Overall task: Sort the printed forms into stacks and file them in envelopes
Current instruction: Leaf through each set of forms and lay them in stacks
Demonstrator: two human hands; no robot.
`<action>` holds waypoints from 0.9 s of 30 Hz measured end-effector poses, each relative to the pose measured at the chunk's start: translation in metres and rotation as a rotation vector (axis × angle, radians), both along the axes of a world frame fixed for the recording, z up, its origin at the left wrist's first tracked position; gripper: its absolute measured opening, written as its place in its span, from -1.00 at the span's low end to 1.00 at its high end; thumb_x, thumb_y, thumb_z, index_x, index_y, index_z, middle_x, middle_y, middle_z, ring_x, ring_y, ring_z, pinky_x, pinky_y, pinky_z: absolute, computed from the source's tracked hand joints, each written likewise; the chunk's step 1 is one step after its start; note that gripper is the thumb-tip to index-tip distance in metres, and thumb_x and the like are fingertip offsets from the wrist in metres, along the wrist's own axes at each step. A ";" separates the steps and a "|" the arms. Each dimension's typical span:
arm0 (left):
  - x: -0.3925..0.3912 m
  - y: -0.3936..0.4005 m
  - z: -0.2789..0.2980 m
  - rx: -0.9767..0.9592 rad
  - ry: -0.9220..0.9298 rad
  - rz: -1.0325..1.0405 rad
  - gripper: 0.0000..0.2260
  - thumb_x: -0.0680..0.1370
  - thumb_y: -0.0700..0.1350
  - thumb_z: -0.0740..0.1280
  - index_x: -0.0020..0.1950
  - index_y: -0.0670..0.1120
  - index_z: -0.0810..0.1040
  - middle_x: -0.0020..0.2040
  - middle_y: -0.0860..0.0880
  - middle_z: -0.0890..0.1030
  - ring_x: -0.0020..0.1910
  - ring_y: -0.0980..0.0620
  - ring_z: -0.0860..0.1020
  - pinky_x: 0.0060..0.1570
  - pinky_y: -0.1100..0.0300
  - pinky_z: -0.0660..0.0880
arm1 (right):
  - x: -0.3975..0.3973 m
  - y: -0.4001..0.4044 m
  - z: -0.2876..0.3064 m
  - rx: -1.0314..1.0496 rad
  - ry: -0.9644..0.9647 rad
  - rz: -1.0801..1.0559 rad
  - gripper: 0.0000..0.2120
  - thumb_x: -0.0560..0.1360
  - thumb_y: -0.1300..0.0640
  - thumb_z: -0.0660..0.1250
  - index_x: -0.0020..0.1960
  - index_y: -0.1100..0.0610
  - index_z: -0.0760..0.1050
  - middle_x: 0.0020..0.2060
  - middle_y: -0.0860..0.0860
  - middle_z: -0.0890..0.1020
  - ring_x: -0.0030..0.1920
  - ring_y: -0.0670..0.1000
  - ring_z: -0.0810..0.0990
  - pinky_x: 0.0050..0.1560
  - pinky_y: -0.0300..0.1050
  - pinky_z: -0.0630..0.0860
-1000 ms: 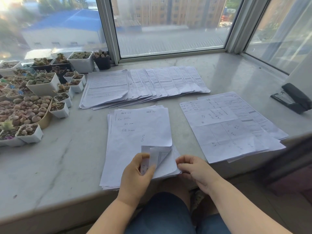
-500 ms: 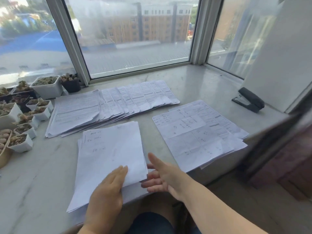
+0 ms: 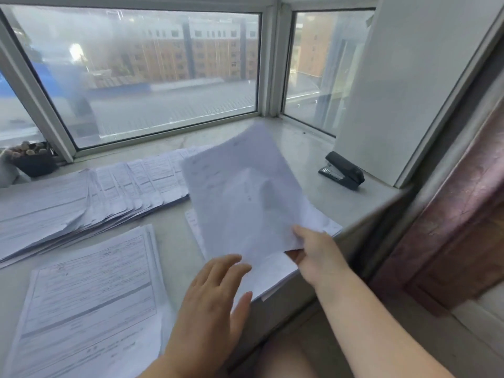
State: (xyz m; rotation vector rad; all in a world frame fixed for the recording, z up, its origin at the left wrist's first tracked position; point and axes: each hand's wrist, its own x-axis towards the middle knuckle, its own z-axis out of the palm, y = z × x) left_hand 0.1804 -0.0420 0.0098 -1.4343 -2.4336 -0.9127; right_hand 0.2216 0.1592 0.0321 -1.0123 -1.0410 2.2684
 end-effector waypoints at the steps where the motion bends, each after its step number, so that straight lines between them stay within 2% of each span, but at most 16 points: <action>1: 0.000 0.013 -0.003 -0.020 -0.070 0.009 -0.77 0.50 0.02 0.32 0.13 0.02 0.56 0.21 0.09 0.53 0.17 0.09 0.51 0.13 0.32 0.38 | 0.000 0.021 0.000 -0.059 -0.001 -0.033 -0.80 0.56 0.39 0.19 0.07 0.26 0.55 -0.30 0.11 0.70 -0.36 0.06 0.69 -0.44 -0.10 0.61; 3: -0.002 0.040 -0.014 -0.110 -0.174 0.030 -0.76 0.53 0.07 0.31 0.18 0.08 0.54 0.26 0.17 0.47 0.25 0.17 0.44 0.13 0.41 0.30 | 0.002 0.057 -0.005 -0.138 -0.023 -0.060 -0.81 0.59 0.37 0.15 -0.02 0.23 0.53 -0.28 0.13 0.68 -0.33 0.10 0.66 -0.40 -0.02 0.64; 5: -0.009 0.065 -0.031 -0.200 -0.210 0.046 -0.68 0.56 0.14 0.24 0.29 0.11 0.45 0.33 0.22 0.38 0.33 0.21 0.32 0.18 0.40 0.24 | 0.004 0.087 -0.015 -0.167 -0.060 -0.050 -0.81 0.60 0.34 0.14 -0.04 0.19 0.51 -0.17 0.13 0.65 -0.19 0.11 0.62 -0.21 0.12 0.64; 7: -0.017 0.081 -0.044 -0.313 -0.227 0.050 -0.66 0.54 0.16 0.25 0.29 0.11 0.43 0.33 0.22 0.37 0.32 0.18 0.32 0.19 0.34 0.29 | 0.005 0.106 -0.026 -0.163 -0.117 -0.015 -0.81 0.61 0.32 0.13 -0.04 0.15 0.49 -0.12 0.11 0.62 -0.13 0.09 0.60 0.01 0.26 0.52; 9: -0.022 0.087 -0.052 -0.363 -0.234 0.049 -0.72 0.52 0.16 0.28 0.20 0.13 0.48 0.26 0.25 0.40 0.26 0.18 0.38 0.12 0.29 0.38 | 0.006 0.115 -0.039 -0.162 -0.164 0.019 -0.79 0.63 0.31 0.11 -0.05 0.12 0.47 -0.15 0.09 0.62 -0.14 0.08 0.59 0.07 0.28 0.43; 13: -0.028 0.083 -0.062 -0.279 -0.275 0.089 -0.87 0.51 0.10 0.33 0.01 0.15 0.59 0.10 0.34 0.49 0.08 0.30 0.47 -0.03 0.35 0.39 | 0.012 0.124 -0.065 -0.208 -0.093 0.043 -0.79 0.62 0.34 0.07 0.03 0.20 0.48 -0.26 0.17 0.71 -0.33 0.20 0.69 -0.18 0.23 0.62; 15: -0.027 0.082 -0.063 -0.191 -0.379 0.144 -0.95 0.50 -0.01 0.37 -0.15 0.11 0.62 -0.05 0.33 0.56 -0.05 0.32 0.52 -0.10 0.37 0.40 | 0.016 0.130 -0.073 -0.225 -0.034 0.048 -0.79 0.61 0.34 0.09 0.09 0.22 0.49 -0.22 0.20 0.71 -0.32 0.23 0.68 -0.15 0.24 0.62; 18: -0.023 0.082 -0.067 -0.107 -0.503 0.258 -0.88 0.43 -0.05 0.42 -0.31 0.10 0.58 -0.18 0.30 0.58 -0.13 0.30 0.53 -0.22 0.40 0.36 | 0.018 0.133 -0.082 -0.285 0.054 0.029 -0.78 0.61 0.32 0.12 0.12 0.20 0.51 -0.19 0.18 0.71 -0.28 0.18 0.70 -0.10 0.31 0.59; 21: -0.020 0.084 -0.070 -0.052 -0.554 0.309 -0.90 0.38 -0.02 0.44 -0.31 0.11 0.56 -0.25 0.25 0.59 -0.20 0.23 0.54 -0.25 0.28 0.40 | 0.014 0.133 -0.087 -0.380 0.176 -0.037 -0.77 0.62 0.29 0.11 0.14 0.17 0.51 -0.14 0.16 0.72 -0.24 0.15 0.72 -0.21 0.30 0.62; 23: -0.019 0.084 -0.072 -0.004 -0.600 0.332 -0.90 0.36 0.04 0.45 -0.28 0.10 0.56 -0.34 0.17 0.59 -0.30 0.18 0.53 -0.28 0.18 0.45 | 0.012 0.131 -0.088 -0.393 0.216 -0.047 -0.78 0.62 0.28 0.12 0.15 0.18 0.51 -0.09 0.18 0.71 -0.18 0.18 0.72 -0.20 0.23 0.63; 27: -0.019 0.083 -0.072 0.071 -0.671 0.342 -0.73 0.40 0.19 0.41 -0.30 0.01 0.53 -0.43 0.03 0.53 -0.38 0.04 0.50 -0.31 0.09 0.44 | 0.010 0.121 -0.095 -0.310 0.097 -0.014 -0.75 0.58 0.43 0.11 0.11 0.24 0.50 -0.04 0.22 0.69 -0.14 0.23 0.71 -0.24 0.05 0.66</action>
